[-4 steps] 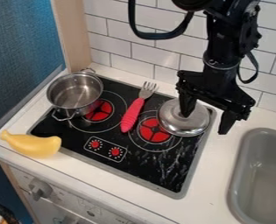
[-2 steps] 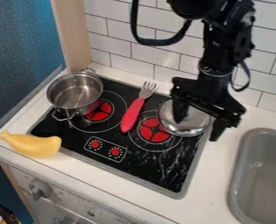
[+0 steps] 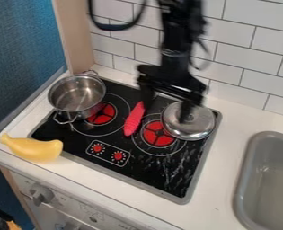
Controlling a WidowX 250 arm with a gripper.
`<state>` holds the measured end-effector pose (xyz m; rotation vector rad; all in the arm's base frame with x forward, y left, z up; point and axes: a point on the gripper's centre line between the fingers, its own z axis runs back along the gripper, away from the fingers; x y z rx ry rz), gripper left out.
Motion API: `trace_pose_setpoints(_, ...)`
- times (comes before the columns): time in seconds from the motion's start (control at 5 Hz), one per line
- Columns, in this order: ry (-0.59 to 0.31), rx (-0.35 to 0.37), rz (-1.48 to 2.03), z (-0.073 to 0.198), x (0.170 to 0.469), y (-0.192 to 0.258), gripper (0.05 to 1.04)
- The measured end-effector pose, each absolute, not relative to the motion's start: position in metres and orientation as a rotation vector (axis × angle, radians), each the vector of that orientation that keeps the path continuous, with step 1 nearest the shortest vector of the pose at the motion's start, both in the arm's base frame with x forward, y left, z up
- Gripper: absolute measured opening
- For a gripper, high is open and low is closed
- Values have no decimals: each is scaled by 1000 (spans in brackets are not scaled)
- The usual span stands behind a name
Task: Take the red object out of the pot and put it on the left burner
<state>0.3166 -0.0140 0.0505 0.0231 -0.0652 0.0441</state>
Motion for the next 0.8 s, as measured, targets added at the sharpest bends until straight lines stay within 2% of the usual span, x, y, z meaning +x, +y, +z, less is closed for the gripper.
trace_pose_setpoints(0.4,-132,32,83,53,318,21,1000)
trace_pose_setpoints(0.8,-105,25,78,33,324,27,1000)
